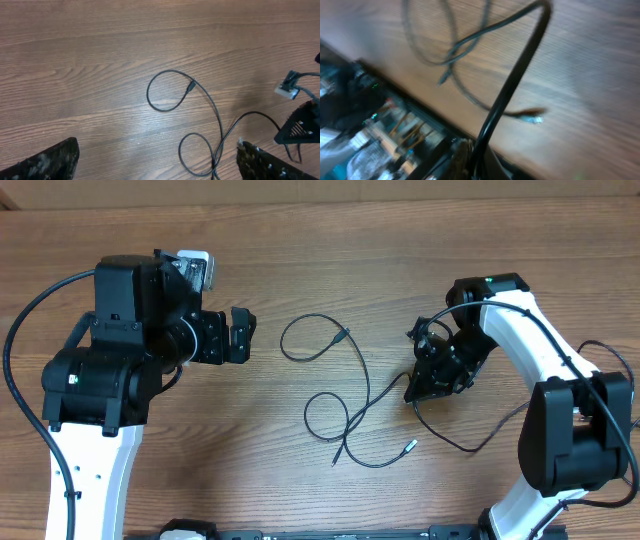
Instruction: Untangle cables
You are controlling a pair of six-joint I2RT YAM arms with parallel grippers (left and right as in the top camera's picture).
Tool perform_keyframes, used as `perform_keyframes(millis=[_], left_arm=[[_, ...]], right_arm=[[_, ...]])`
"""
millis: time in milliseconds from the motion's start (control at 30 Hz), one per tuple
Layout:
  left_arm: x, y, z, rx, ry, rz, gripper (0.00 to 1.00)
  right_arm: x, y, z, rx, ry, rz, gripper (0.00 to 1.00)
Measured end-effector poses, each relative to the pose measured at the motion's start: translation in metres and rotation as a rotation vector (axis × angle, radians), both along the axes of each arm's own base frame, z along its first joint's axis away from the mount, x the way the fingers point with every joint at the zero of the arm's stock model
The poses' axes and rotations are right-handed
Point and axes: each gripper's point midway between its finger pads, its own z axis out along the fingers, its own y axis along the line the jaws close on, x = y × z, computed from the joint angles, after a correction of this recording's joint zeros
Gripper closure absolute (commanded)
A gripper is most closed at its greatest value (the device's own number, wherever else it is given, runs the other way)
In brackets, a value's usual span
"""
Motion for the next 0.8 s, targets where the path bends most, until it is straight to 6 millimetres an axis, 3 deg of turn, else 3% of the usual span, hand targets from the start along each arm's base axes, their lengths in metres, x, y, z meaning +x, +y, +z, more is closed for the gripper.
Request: perform_keyframes(millis=[167, 300, 433, 567, 667, 800], left_arm=[[0.000, 0.000, 0.000, 0.000, 0.000, 0.000, 0.00], [0.000, 0.000, 0.000, 0.000, 0.000, 0.000, 0.00], [0.000, 0.000, 0.000, 0.000, 0.001, 0.000, 0.00], [0.000, 0.000, 0.000, 0.000, 0.001, 0.000, 0.00], [0.000, 0.000, 0.000, 0.000, 0.000, 0.000, 0.00], [0.000, 0.000, 0.000, 0.000, 0.001, 0.000, 0.00]], right_arm=[[0.009, 0.024, 0.056, 0.248, -0.086, 0.070, 0.96], [0.043, 0.033, 0.104, 0.400, -0.294, 0.086, 0.96], [0.072, 0.024, 0.143, 0.452, -0.466, 0.063, 0.96], [0.100, 0.000, 0.190, 0.446, -0.652, 0.011, 0.96], [0.116, -0.031, 0.224, 0.410, -0.776, -0.070, 0.96], [0.134, -0.089, 0.259, 0.317, -0.908, -0.234, 0.96]])
